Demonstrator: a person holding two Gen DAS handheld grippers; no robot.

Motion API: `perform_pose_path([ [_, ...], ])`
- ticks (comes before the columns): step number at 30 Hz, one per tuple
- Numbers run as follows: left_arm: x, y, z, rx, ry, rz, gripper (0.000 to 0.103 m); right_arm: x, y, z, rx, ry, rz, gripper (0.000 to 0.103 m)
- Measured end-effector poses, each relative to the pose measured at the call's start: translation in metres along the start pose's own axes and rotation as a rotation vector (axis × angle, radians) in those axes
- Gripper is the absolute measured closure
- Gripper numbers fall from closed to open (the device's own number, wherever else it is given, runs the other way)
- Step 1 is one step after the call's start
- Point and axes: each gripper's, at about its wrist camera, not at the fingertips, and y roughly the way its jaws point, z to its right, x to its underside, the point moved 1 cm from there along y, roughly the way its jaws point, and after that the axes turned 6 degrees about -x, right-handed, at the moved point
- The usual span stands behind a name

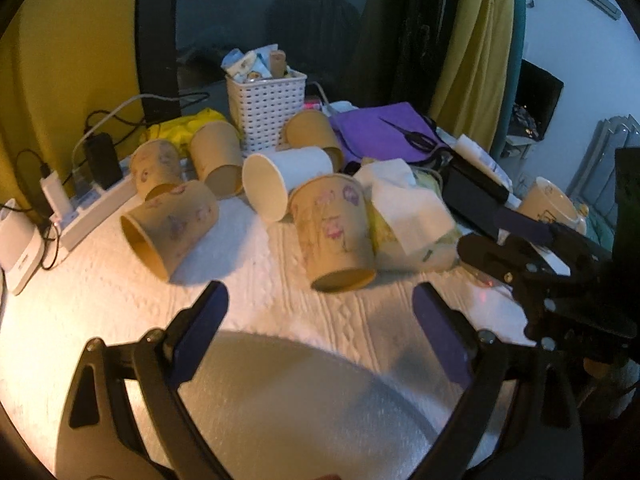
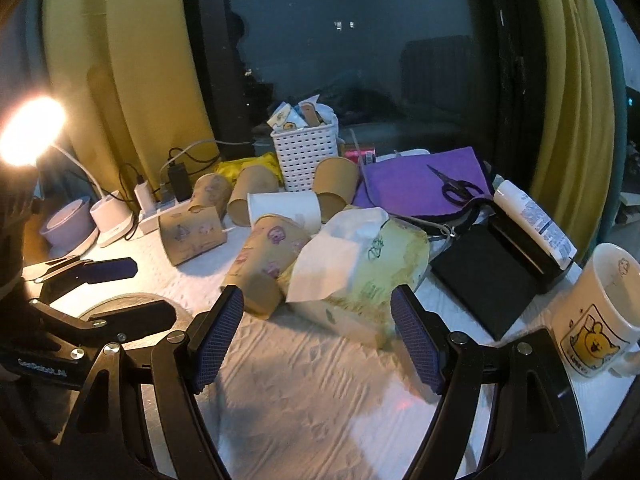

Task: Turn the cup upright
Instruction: 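Reach the left tool to the lying flower-printed paper cup and grasp it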

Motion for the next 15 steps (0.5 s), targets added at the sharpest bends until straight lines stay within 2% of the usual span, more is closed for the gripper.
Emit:
perform_pose_path([
  [8, -0.019, 0.041, -0.005, 0.039, -0.067, -0.041, 0.009, -0.013, 0.019, 0.012, -0.014, -0.009, 0.001, 0.024],
  [15, -0.026, 0.069, -0.005, 0.044, -0.048, -0.088, 0.009, -0.018, 0.031, 0.022, -0.013, 0.007, 0.003, 0.024],
])
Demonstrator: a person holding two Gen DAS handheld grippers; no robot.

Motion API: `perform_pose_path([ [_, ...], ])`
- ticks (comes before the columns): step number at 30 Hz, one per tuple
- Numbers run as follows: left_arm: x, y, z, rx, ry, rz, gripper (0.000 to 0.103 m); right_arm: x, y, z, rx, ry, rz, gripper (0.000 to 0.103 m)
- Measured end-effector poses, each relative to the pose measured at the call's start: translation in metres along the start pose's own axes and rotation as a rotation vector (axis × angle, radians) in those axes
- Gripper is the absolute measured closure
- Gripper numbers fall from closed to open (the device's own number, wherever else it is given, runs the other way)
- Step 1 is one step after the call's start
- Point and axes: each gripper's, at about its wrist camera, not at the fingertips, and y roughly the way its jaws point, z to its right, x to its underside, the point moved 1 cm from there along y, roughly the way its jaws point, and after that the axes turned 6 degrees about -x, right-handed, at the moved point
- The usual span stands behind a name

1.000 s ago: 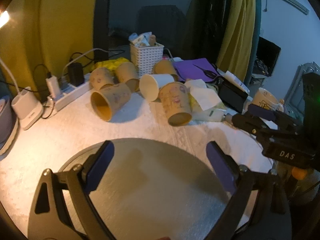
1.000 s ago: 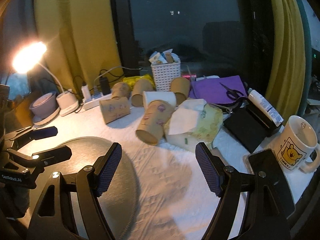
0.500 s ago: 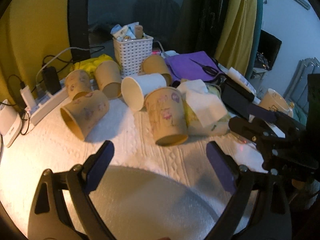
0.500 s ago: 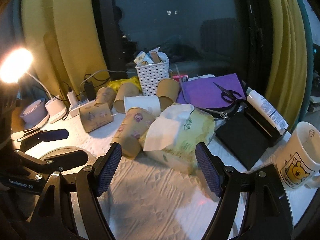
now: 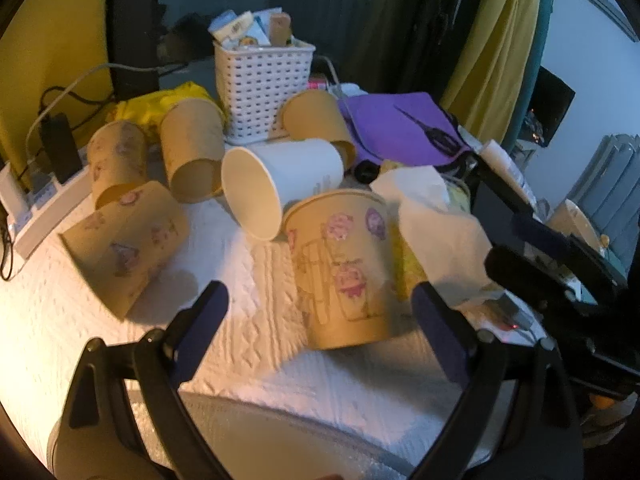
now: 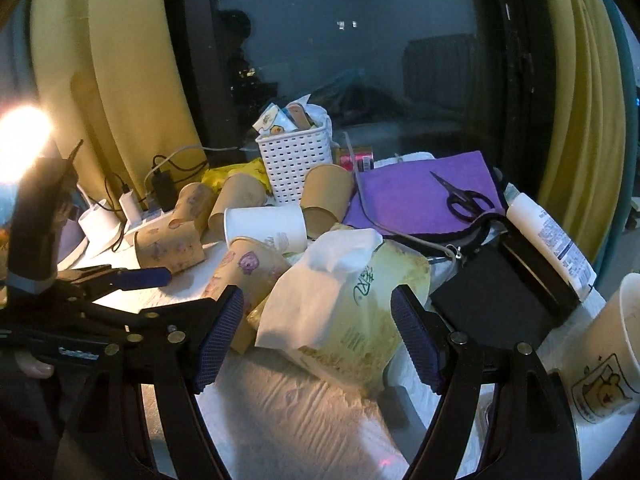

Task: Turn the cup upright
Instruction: 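Reach the left tool to the lying flower-printed paper cup and grasp it, then lift the paper cup with the left tool and bring it toward the right tool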

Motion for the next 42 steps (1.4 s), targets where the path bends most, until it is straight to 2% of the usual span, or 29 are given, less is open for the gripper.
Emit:
perform_pose_path([
  [6, -0.003, 0.020, -0.002, 0.029, 0.005, -0.070, 0.009, 0.000, 0.006, 0.010, 0.020, 0.019, -0.007, 0.024],
  [14, -0.010, 0.033, -0.001, 0.060, 0.028, -0.105, 0.010, 0.000, 0.006, 0.010, 0.027, 0.020, -0.008, 0.024],
  [16, -0.012, 0.035, -0.001, 0.075, 0.031, -0.115, 0.018, 0.000, 0.005, 0.010, 0.030, 0.020, -0.008, 0.024],
  [18, -0.012, 0.041, 0.000, 0.090, 0.035, -0.142, 0.036, 0.000, 0.003, 0.010, 0.033, 0.021, -0.005, 0.024],
  [20, -0.012, 0.047, 0.002, 0.100, 0.041, -0.167, 0.045, 0.000, 0.002, 0.010, 0.036, 0.022, -0.005, 0.024],
  [31, -0.007, 0.013, -0.005, 0.115, 0.031, -0.102, 0.046, 0.000, -0.009, 0.001, 0.042, 0.018, 0.001, 0.024],
  [42, 0.019, -0.051, -0.007, 0.085, 0.061, 0.000, 0.046, -0.001, -0.035, -0.033, 0.010, 0.000, 0.022, 0.024],
])
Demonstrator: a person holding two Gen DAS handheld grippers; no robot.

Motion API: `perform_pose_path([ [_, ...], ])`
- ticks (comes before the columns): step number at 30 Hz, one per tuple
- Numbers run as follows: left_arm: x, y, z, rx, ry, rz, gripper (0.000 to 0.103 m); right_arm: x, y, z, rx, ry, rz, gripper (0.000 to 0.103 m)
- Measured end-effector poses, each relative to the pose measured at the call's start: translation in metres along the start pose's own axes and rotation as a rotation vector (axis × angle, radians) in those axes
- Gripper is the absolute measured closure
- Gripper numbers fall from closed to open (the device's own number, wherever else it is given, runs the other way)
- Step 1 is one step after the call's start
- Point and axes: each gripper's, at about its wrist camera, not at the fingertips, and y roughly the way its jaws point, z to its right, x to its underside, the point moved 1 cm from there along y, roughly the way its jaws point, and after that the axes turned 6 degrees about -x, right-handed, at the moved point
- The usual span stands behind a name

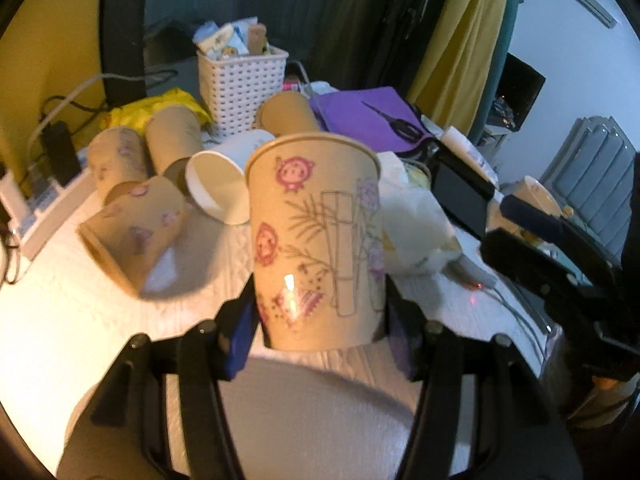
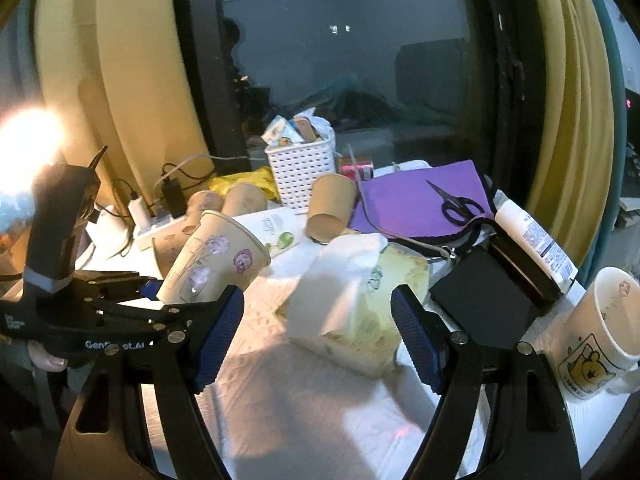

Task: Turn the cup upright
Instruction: 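Lift the paper cup with the left tool and bring it toward the right tool, then grasp the cup with the right tool while the left tool opens and releases it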

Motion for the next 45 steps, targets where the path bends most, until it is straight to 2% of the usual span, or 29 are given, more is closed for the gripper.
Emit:
perform_pose_path([
  [10, 0.049, -0.065, -0.006, -0.080, 0.028, 0.103, 0.046, 0.012, -0.024, -0.056, -0.083, -0.023, -0.008, 0.024],
  [24, 0.138, -0.128, -0.021, -0.152, -0.037, 0.158, 0.046, 0.043, -0.058, -0.131, -0.197, -0.067, -0.048, 0.024],
  [29, 0.166, -0.138, -0.023, -0.149, -0.061, 0.170, 0.046, 0.056, -0.068, -0.159, -0.267, -0.080, -0.074, 0.024],
  [34, 0.196, -0.159, -0.020, -0.148, -0.065, 0.235, 0.046, 0.069, -0.076, -0.183, -0.344, -0.073, -0.100, 0.024],
  [45, 0.245, -0.192, -0.015, -0.146, -0.056, 0.353, 0.046, 0.098, -0.087, -0.229, -0.452, -0.072, -0.161, 0.024],
])
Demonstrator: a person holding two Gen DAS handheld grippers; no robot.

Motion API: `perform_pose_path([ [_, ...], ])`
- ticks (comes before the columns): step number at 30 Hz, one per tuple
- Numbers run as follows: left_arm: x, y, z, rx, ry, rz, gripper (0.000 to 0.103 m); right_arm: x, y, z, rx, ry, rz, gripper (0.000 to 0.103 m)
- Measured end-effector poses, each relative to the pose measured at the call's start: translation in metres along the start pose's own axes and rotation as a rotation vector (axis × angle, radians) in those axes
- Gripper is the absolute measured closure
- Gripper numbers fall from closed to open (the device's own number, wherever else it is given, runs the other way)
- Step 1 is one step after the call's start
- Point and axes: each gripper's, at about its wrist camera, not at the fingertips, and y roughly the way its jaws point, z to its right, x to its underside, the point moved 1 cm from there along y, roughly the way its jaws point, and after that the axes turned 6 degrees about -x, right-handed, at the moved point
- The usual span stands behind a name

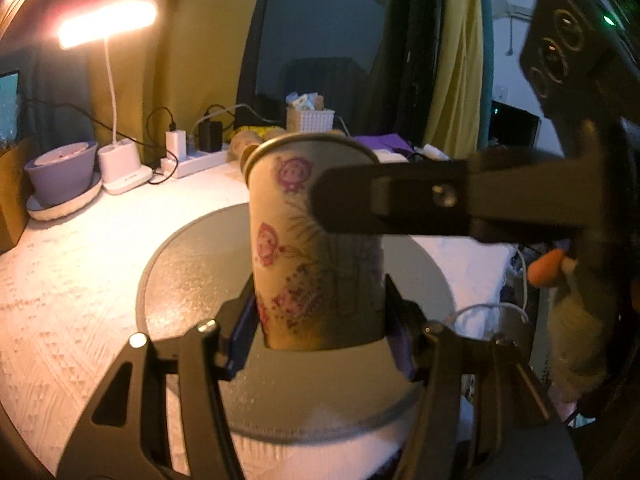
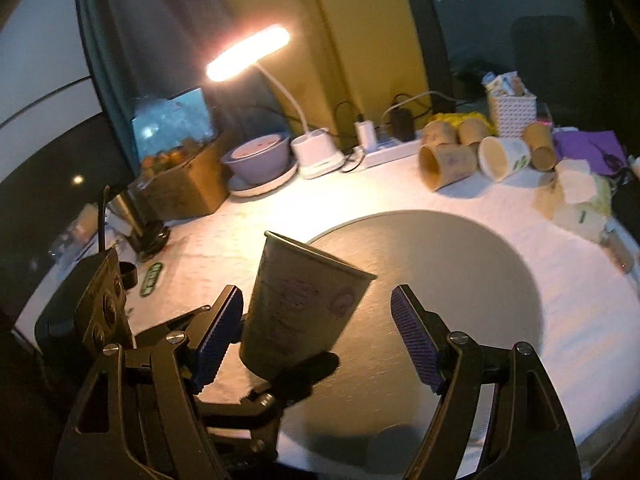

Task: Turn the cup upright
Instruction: 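Grasp the cup with the right tool while the left tool opens and releases it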

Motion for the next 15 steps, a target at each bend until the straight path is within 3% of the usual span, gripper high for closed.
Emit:
perform_pose_path([
  [15, 0.013, -0.043, 0.004, 0.065, 0.046, 0.130, 0.046, 0.003, 0.006, -0.023, -0.066, 0.006, -0.043, 0.024],
])
